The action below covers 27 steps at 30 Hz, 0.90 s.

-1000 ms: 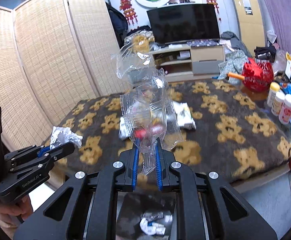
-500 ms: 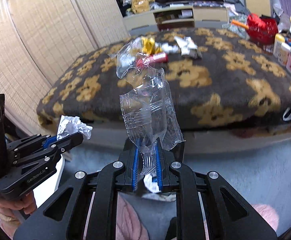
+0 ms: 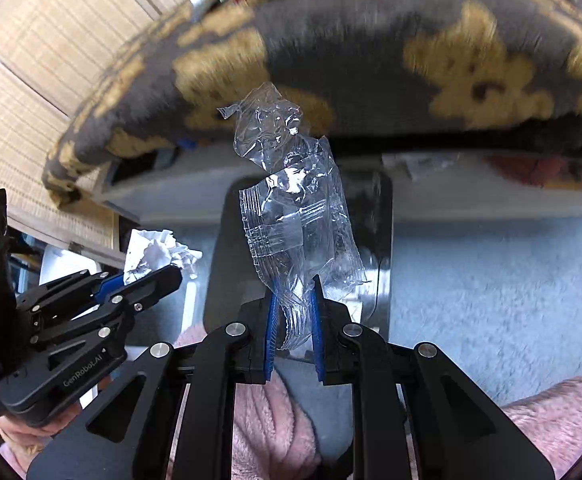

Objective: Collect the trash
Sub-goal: 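Lift both held items and carry them down over the metal bin, then open the left tool over the bin while the right tool opens too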

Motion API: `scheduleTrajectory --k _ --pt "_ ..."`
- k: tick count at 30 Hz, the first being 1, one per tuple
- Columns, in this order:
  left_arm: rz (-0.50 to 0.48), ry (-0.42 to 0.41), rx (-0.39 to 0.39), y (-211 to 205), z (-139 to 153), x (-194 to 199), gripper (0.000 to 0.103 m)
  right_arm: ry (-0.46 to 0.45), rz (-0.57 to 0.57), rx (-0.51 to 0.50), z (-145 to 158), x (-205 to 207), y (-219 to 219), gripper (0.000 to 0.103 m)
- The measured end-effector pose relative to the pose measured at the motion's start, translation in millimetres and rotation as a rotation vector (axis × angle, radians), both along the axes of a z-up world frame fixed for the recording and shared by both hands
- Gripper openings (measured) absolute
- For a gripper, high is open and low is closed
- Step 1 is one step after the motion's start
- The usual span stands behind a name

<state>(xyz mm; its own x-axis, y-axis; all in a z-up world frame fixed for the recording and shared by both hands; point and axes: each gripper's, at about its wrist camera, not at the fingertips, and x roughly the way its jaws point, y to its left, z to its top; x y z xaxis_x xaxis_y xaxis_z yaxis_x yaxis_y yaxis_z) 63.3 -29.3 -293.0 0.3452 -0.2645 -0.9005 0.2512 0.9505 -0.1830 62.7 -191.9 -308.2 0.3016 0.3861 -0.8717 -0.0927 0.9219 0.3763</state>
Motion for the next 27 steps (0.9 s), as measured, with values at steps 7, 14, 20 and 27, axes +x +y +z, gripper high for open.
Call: scheduleTrajectory --k 7,14,20,27 --pt "0.007 0.093 0.012 0 -35 14 0.018 0.057 -0.006 -0.027 -24 15 5 0.02" --pt "0.016 0.111 0.014 2 -40 20 0.025 0.037 0.001 -0.051 -22 25 10 0.032" --pt "0.021 0.082 0.02 5 -26 17 0.043 -0.024 -0.007 -0.058 -3 26 10 0.043" --pt "0.047 -0.016 0.029 13 18 5 0.089 -0.153 -0.067 -0.048 39 20 -10 0.091"
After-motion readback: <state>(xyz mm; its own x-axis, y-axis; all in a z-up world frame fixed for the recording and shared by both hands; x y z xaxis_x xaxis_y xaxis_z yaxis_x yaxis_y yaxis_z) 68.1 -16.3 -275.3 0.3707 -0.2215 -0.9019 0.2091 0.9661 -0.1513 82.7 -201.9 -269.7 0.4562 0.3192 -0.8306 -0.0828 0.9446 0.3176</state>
